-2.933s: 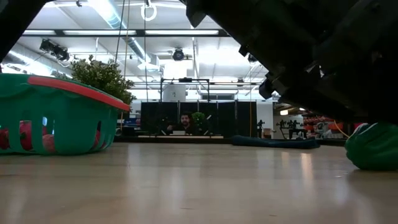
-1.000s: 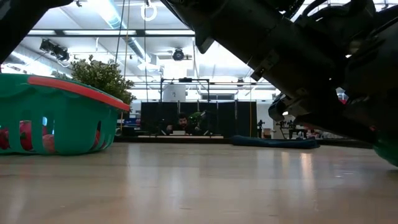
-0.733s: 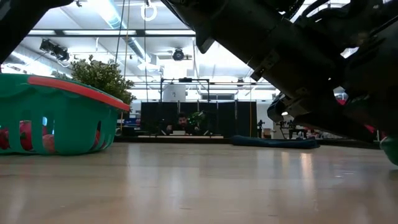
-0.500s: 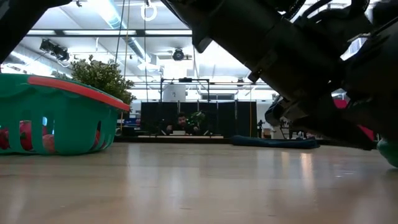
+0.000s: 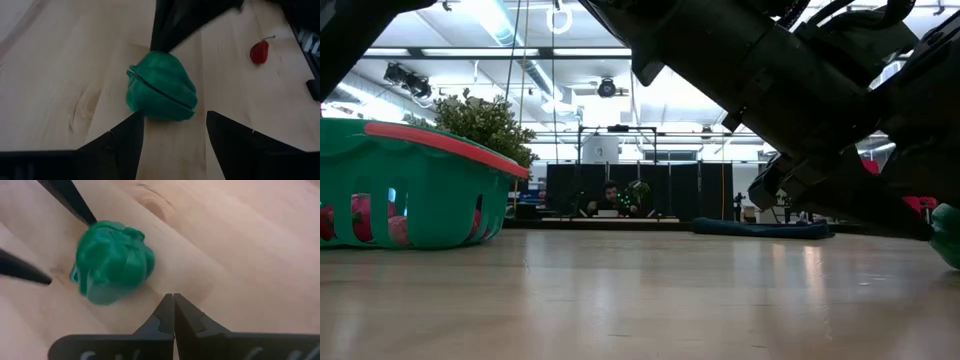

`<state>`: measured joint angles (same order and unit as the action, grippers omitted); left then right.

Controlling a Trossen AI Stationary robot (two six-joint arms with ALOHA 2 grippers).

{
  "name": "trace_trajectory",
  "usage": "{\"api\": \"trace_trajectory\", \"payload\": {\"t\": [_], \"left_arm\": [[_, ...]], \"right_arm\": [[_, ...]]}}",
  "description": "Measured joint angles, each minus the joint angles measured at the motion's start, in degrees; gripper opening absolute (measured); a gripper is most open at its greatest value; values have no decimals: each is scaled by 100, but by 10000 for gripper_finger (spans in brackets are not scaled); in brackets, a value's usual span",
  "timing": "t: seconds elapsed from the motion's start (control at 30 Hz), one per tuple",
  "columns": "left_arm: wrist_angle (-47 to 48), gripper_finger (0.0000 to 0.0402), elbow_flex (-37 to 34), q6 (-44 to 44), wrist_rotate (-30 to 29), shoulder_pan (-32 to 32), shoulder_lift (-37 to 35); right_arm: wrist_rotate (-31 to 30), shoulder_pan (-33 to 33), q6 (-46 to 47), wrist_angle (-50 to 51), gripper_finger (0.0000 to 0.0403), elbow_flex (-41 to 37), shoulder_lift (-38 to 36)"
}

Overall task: Pick and placing Produce into tupperware
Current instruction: Put the green bell pepper into the green basket

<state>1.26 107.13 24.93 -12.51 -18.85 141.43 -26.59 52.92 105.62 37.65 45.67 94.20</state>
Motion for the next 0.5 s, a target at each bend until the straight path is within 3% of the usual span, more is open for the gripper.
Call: {"api": "trace_trajectory", "payload": {"t": [0.5], "left_arm": [[45,222,-9,140,-28,-7,0]], "right_arm": [[-273,-341,-557,-708,0,57,261]]}}
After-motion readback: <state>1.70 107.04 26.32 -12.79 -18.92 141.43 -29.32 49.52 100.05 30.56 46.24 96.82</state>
